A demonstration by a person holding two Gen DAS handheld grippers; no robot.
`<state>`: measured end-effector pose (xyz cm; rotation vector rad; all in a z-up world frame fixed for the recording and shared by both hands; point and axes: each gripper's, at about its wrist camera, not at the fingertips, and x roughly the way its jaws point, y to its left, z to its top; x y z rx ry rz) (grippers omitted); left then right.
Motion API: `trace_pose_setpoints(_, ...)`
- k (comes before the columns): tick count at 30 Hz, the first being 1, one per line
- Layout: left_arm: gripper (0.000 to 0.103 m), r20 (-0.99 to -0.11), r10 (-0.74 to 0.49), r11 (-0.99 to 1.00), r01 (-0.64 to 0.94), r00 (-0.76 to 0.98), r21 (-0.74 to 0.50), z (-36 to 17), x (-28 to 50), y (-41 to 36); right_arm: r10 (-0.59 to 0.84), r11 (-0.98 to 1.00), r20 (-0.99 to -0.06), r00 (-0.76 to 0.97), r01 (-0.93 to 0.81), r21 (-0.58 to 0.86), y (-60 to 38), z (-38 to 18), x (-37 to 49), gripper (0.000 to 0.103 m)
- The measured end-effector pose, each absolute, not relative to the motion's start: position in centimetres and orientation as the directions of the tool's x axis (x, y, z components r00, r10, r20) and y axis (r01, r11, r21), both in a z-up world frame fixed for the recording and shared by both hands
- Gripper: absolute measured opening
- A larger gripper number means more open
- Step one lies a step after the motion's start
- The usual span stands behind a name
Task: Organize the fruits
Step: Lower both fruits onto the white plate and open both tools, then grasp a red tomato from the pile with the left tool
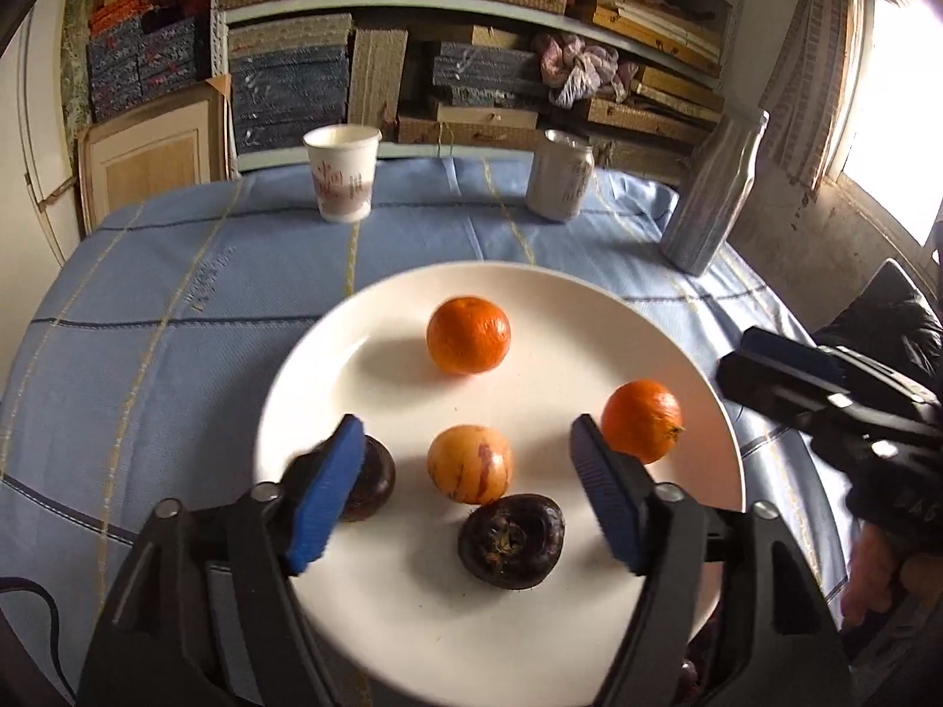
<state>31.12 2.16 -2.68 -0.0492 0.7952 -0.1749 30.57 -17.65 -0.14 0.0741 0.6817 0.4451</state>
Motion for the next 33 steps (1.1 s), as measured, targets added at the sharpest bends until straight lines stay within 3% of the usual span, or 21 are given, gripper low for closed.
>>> trace_pose_setpoints(3,0.076,-0.677,-0.166,0.986,0.123,0.717,-0.112,-1.0,30.1,2.9,0.467,0.883,-0.515,0.719,-0.416,0.218,-17.9,3.0,28.1,0.055)
trace_pose_setpoints(6,0.086,-0.649,-0.157,0.987,0.099,0.744,-0.126,0.6,28.7,4.0,0.498,0.865,-0.434,0.751,-0.465,0.188,-17.8,6.1,24.8,0.068)
trace_pose_setpoints(9,0.087,-0.642,-0.134,0.99,0.079,0.755,-0.114,1.2,27.2,4.5,0.509,0.858,-0.382,0.771,-0.487,0.16,-17.9,7.7,21.9,0.075)
trace_pose_setpoints(12,0.088,-0.647,-0.106,0.994,0.074,0.755,-0.076,0.6,24.8,4.5,0.518,0.852,-0.381,0.765,-0.501,0.154,-18.0,7.8,19.9,0.077)
trace_pose_setpoints(16,0.094,-0.679,-0.082,0.997,0.06,0.729,-0.056,-1.9,21.1,5.1,0.49,0.868,-0.396,0.777,-0.476,0.14,-18.7,6.0,17.8,0.09)
trace_pose_setpoints(21,0.095,-0.701,-0.082,0.996,0.076,0.708,-0.04,-4.4,17.4,4.6,0.396,0.918,-0.392,0.831,-0.358,0.169,-22.4,1.9,15.5,0.1)
trace_pose_setpoints(26,0.096,-0.696,-0.124,0.988,0.152,0.707,-0.022,-4.9,15.0,2.2,0.314,0.947,-0.416,0.853,-0.251,0.199,-25.5,0.5,15.4,0.1)
trace_pose_setpoints(33,0.097,-0.702,-0.117,0.973,0.222,0.703,0.06,-5.6,14.0,-0.7,0.322,0.946,-0.44,0.838,-0.273,0.174,-25.0,-0.2,16.0,0.1)
